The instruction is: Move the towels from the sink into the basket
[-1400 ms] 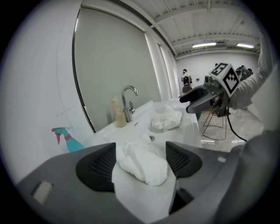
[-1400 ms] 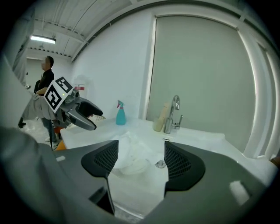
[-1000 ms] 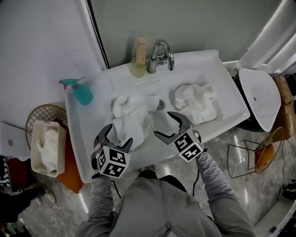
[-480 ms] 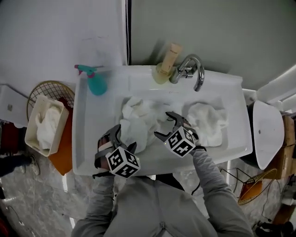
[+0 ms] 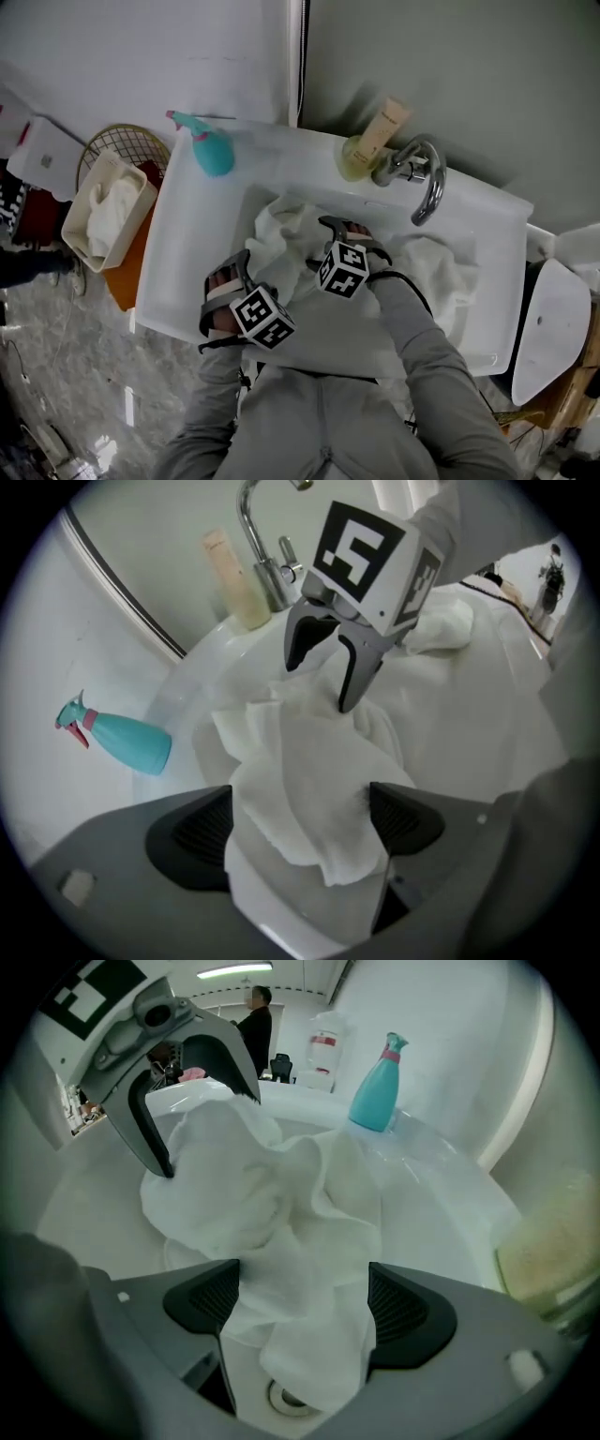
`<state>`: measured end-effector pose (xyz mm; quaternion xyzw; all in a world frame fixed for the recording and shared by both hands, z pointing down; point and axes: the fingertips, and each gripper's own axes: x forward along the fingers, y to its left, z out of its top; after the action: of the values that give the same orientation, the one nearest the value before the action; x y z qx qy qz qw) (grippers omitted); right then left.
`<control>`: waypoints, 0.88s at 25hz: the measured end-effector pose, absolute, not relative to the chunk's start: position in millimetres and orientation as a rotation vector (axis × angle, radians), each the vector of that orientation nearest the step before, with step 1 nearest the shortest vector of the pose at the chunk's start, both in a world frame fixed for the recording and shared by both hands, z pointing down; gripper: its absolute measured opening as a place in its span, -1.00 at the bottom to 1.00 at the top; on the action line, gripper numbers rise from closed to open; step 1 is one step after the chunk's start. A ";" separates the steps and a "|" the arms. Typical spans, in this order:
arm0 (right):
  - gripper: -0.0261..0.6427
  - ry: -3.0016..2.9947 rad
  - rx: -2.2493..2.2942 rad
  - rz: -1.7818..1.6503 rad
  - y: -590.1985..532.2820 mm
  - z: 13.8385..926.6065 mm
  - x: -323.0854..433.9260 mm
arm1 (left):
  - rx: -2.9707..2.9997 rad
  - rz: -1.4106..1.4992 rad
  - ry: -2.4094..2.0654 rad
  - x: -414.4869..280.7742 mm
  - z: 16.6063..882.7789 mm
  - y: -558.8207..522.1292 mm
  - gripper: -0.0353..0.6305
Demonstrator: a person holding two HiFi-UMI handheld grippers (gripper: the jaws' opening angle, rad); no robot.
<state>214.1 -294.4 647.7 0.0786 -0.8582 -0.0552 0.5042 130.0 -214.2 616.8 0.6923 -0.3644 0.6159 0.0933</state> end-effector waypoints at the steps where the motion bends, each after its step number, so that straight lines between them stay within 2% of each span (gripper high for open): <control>1: 0.30 -2.072 0.164 -0.125 -295.7 653.5 211.6 | 2.030 1.849 -1.086 129.4 620.4 -215.9 0.58; 17: 0.28 -2.054 0.052 0.009 -303.3 698.5 191.7 | 1.804 2.151 -0.958 116.9 662.1 -227.7 0.57; 19: 0.17 -2.059 0.028 0.041 -299.7 699.9 192.2 | 1.798 2.160 -0.956 116.9 663.6 -227.2 0.56; 22: 0.01 -2.077 0.011 0.059 -295.6 700.6 192.8 | 1.805 2.158 -0.954 118.1 665.8 -226.3 0.42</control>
<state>192.8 -295.6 700.6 0.0045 -0.8615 0.0243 0.5071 118.1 -226.3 665.8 0.6053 -0.3201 0.7238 0.0855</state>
